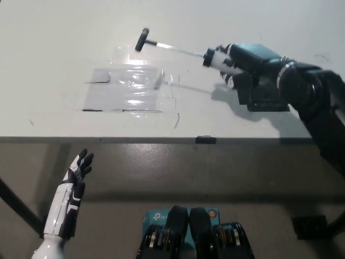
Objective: The robot uses right hand to pick up a small white air pumper and uses its left hand to compress it, and then puts it on the desk
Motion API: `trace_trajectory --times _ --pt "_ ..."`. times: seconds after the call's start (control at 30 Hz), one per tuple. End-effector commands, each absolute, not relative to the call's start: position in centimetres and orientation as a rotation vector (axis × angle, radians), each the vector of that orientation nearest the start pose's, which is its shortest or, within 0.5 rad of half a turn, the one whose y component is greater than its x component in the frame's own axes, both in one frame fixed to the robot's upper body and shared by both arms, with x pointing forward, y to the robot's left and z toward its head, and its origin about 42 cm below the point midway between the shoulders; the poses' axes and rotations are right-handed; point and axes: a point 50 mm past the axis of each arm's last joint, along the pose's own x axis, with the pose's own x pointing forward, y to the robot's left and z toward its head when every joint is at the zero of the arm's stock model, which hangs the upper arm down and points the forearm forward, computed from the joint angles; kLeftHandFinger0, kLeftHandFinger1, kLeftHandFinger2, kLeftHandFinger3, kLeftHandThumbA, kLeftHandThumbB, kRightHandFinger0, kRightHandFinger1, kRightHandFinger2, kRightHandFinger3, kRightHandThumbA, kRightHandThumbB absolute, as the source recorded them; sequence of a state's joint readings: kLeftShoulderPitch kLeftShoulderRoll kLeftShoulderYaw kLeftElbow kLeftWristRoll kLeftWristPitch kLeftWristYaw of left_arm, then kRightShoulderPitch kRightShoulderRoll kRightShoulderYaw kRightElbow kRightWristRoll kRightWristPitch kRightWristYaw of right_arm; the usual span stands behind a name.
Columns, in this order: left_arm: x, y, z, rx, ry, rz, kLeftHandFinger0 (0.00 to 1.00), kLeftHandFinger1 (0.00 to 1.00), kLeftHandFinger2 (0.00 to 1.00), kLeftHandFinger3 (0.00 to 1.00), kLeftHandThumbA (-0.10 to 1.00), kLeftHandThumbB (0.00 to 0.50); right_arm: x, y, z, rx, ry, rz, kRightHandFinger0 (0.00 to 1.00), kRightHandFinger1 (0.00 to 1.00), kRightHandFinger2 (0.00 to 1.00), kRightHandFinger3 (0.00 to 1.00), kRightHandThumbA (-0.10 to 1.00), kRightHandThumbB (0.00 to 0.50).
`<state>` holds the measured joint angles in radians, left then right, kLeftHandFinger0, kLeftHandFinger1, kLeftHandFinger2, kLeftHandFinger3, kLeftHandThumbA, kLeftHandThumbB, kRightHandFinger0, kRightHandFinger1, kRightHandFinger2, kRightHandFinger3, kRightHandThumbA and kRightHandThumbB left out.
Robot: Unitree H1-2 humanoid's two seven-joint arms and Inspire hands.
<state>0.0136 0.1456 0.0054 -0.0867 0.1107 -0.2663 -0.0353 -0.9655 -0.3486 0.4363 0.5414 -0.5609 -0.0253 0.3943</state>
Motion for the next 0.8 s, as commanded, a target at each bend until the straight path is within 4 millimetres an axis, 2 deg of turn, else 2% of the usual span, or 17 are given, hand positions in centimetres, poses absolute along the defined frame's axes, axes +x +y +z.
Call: trace_trajectory --times 0.0,0.07,0.2,0.27,0.3,0.33,0.4,0.53,0.6,0.73,0.77 --pt "28.4 25.1 19.6 0.2 -0.565 0.013 1.0 1.0 1.0 1.0 1.0 0.151 48.3 -17.1 37.1 -1.247 -0.351 0.611 0.02 0.45 0.79 0.93 -0.1 0.102" --pt "28.8 25.2 21.2 0.185 -0.587 0.039 1.0 1.0 1.0 1.0 1.0 0.178 46.8 -16.8 37.0 -1.25 -0.374 0.642 0.04 0.5 0.8 0.94 -0.1 0.108" --pt "29.5 25.5 23.5 0.126 -0.647 0.053 1.0 1.0 1.0 1.0 1.0 0.166 44.5 -16.5 36.8 -1.256 -0.385 0.684 0.07 0.53 0.82 0.97 -0.1 0.104" --pt "29.8 25.7 24.3 0.131 -0.653 0.063 1.0 1.0 1.0 1.0 1.0 0.179 43.6 -16.4 36.7 -1.254 -0.377 0.696 0.1 0.55 0.85 0.98 -0.1 0.109" --pt "30.0 25.9 24.5 0.139 -0.653 0.072 1.0 1.0 1.0 1.0 1.0 0.179 43.3 -16.4 36.5 -1.248 -0.385 0.709 0.1 0.55 0.84 0.97 -0.1 0.12" --pt "30.2 26.1 24.7 0.144 -0.656 0.072 1.0 1.0 1.0 1.0 1.0 0.177 43.0 -16.4 36.0 -1.241 -0.402 0.722 0.05 0.49 0.79 0.9 -0.1 0.124" --pt "30.6 26.3 24.8 0.135 -0.655 0.076 1.0 1.0 1.0 1.0 1.0 0.18 42.5 -16.5 35.6 -1.233 -0.408 0.733 0.02 0.44 0.77 0.85 -0.1 0.132" --pt "31.7 26.6 24.7 0.113 -0.651 0.076 1.0 1.0 1.0 1.0 1.0 0.186 41.3 -16.9 35.1 -1.221 -0.419 0.76 0.01 0.45 0.78 0.78 -0.1 0.133" --pt "32.1 26.7 24.5 0.102 -0.648 0.078 1.0 1.0 1.0 1.0 1.0 0.188 40.8 -17.0 35.0 -1.217 -0.417 0.765 0.01 0.45 0.78 0.78 -0.1 0.134" --pt "32.8 26.9 24.1 0.096 -0.643 0.073 1.0 1.0 1.0 1.0 1.0 0.183 39.6 -16.9 35.0 -1.196 -0.382 0.789 0.05 0.52 0.8 0.91 -0.1 0.125" --pt "32.8 26.9 24.0 0.097 -0.642 0.071 1.0 1.0 1.0 1.0 1.0 0.19 39.2 -16.9 35.0 -1.192 -0.374 0.796 0.06 0.52 0.8 0.92 -0.1 0.125"
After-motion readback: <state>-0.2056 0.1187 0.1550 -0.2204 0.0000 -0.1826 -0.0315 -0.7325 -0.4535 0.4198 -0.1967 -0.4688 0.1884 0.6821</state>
